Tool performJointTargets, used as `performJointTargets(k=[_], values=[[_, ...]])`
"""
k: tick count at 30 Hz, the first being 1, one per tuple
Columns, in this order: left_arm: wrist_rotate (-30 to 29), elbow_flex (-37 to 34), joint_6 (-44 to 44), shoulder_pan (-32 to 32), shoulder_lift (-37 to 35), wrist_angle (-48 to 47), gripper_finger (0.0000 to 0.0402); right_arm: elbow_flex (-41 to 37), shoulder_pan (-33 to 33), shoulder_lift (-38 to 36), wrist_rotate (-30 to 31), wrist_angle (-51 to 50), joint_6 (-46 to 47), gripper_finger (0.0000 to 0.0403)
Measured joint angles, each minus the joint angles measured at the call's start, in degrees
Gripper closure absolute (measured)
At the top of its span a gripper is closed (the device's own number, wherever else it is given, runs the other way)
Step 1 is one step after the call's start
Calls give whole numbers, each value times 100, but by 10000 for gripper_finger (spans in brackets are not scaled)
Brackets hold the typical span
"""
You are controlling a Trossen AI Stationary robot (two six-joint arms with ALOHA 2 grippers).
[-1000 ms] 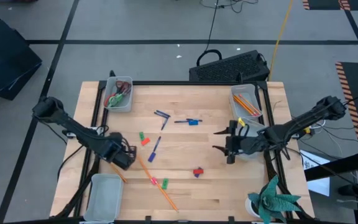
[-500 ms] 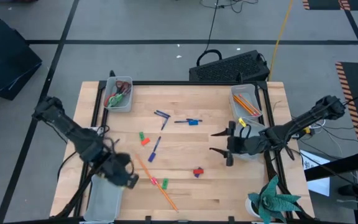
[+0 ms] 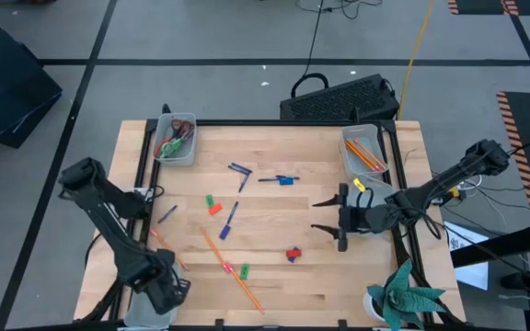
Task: Sort crayons/erasers/pens/pencils in bins
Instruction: Put the light green eraser into the bottom left gray bin
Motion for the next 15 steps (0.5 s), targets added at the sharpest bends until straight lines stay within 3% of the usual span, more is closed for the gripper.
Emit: performJointTargets(k=[6,13,15], values=[[563,-453,237,48,254,277,367,0,9,0,2,0,139,156],[592,-893,417,27,206,493,362,0,13,11,0,-87,167,155],[865,-1068,525,31,208,673,348,0,59,11,2,-131,165,155]])
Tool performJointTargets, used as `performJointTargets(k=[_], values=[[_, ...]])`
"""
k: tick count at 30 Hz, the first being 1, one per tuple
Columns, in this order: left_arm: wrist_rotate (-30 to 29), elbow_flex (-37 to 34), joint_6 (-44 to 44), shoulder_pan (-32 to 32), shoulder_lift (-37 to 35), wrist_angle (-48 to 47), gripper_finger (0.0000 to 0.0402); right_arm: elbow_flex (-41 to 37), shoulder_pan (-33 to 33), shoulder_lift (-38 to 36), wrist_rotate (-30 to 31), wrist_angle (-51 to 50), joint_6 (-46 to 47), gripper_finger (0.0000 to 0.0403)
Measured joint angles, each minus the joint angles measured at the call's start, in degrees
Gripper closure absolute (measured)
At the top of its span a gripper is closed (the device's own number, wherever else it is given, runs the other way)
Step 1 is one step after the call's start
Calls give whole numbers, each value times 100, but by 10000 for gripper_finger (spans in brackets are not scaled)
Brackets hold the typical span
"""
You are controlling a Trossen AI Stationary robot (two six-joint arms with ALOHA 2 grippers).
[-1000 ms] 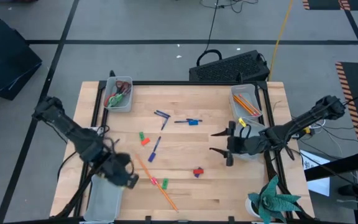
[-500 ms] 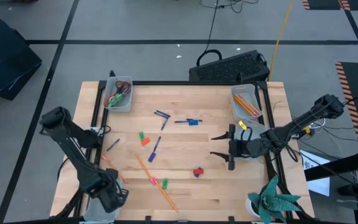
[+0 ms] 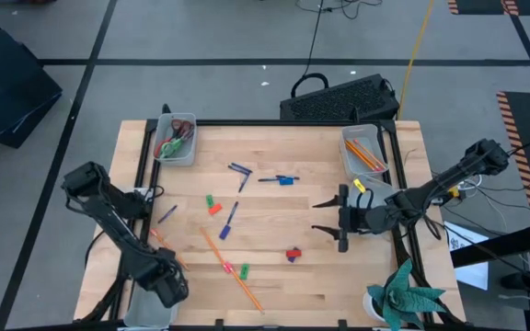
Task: Sort crayons/erasers/pens/pencils in bins
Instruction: Put the light green eraser into the bottom left gray bin, then put the orange eraser into the bottom left gray bin
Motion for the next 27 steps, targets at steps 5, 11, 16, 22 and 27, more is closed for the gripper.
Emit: performJointTargets(k=[5,11,16,22,27], values=[[489,-52,211,15,-217,-424,296,0,46,106,-2,-106,-162,155],[126,-40,-31,20,-1036,-441,248,72,-136,653,-3,-252,-277,155],[-1593,-31,211,99,-1911,-460,228,455,-305,1144,-197,-313,-564,155],[-4653,-29,2395,709,-2060,-422,230,693,-540,1666,-1073,-225,-755,142],[-5300,-29,4288,1917,-1753,-351,225,693,-548,1942,-1061,-212,-844,107]])
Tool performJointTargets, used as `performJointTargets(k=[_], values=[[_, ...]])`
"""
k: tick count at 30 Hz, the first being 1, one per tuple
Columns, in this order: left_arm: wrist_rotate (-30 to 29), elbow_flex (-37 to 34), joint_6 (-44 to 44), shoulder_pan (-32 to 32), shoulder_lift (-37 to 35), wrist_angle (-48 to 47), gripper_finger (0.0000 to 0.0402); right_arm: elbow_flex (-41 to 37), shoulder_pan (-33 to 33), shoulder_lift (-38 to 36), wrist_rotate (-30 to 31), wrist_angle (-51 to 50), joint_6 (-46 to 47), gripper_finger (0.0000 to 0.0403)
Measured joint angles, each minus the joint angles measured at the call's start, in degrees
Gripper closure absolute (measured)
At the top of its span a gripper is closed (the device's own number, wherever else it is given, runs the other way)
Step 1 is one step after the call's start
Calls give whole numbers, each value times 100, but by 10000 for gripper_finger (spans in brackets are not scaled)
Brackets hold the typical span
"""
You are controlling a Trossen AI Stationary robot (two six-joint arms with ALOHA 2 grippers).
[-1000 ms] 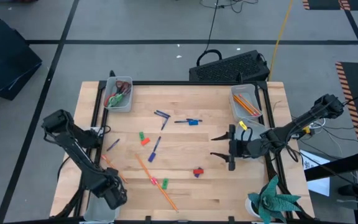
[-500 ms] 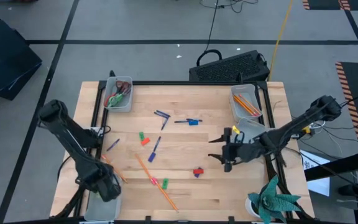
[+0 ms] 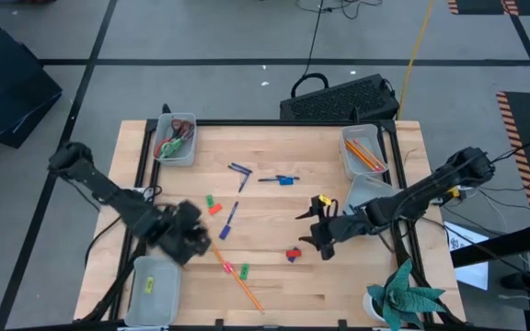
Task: Sort crayons/erasers/pens/pencils in bins
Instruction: Put the orange eraser into the bottom left gray bin
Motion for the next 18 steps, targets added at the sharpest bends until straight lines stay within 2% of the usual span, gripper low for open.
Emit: performJointTargets(k=[4,8,13,18], values=[[28,0,902,1185,366,219,195,0,31,138,-7,44,400,85],[595,-2,1718,2176,956,391,178,0,159,202,-142,103,613,79],[1231,-2,2648,2842,1704,745,186,0,351,202,-293,286,627,78],[1652,-3,3206,3149,2188,1151,202,0,423,202,-292,439,640,78]])
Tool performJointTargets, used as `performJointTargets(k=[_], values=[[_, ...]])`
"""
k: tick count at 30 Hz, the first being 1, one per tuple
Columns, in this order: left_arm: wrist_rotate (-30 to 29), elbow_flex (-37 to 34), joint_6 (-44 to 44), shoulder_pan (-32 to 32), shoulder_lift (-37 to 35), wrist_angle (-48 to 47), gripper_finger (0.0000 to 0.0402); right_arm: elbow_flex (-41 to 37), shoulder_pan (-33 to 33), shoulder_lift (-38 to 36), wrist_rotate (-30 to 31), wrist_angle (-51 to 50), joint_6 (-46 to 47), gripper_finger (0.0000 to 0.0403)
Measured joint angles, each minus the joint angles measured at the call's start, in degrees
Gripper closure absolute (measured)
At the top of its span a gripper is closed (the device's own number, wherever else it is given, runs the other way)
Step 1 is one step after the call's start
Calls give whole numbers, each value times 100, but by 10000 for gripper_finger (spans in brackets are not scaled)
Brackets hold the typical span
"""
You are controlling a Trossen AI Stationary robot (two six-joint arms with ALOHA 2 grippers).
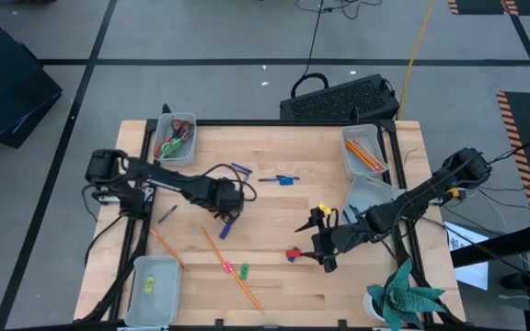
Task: Sort crayons/erasers/pens/pencils in bins
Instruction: Put the orange eraser into the bottom left gray bin
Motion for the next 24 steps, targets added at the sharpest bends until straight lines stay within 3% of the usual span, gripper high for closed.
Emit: performJointTargets(k=[14,24], values=[[946,5,574,152,85,-496,244,-2,-7,0,-2,-17,482,78],[1291,3,626,154,130,-649,254,-2,-7,0,-4,-16,448,78]])
